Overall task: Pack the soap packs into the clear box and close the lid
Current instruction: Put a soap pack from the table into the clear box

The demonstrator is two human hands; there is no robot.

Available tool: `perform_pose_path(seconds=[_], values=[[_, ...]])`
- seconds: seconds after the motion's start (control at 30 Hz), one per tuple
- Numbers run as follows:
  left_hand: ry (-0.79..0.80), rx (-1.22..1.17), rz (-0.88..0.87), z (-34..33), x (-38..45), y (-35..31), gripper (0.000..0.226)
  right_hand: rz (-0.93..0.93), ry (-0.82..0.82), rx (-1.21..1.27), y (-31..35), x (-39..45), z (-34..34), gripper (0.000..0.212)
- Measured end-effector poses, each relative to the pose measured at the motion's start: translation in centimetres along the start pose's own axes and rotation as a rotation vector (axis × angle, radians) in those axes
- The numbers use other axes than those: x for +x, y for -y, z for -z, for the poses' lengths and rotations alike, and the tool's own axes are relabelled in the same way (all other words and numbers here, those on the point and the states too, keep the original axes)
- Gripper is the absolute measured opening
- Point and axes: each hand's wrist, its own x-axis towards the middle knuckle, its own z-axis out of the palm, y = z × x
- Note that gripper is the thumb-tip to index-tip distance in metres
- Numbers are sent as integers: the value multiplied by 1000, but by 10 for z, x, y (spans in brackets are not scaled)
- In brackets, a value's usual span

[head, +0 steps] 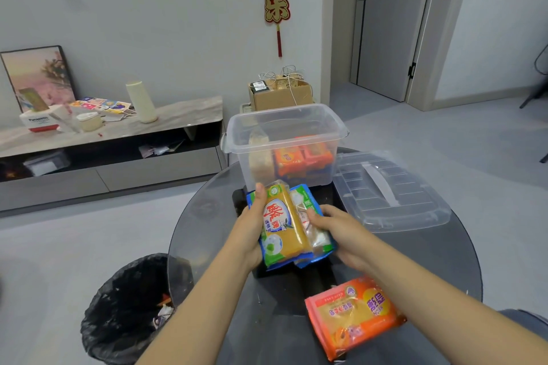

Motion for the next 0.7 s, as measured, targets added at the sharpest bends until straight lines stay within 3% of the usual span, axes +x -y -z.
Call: perform_pose_path(seconds=[0.17, 0.3, 0.4, 0.5, 0.6, 0.7], values=[[-79, -20, -28, -8, 1, 1, 74, -47, 135, 75, -2, -1, -2, 55], [-149, 195, -131, -18, 1, 3, 68, 13, 218, 42, -2, -4, -11, 52], [-62, 294, -90, -24, -1, 3, 69, 18, 187, 84, 1, -3, -11, 41], [72, 119, -8, -28, -5, -6, 57, 29, 132, 121, 9, -1, -6, 24], [129, 216, -26, -30, -2, -13, 39, 87, 69, 98, 22, 4, -2, 28], [149, 363, -93, -37, 8, -26, 38, 124, 10, 101, 40, 11, 0, 39]])
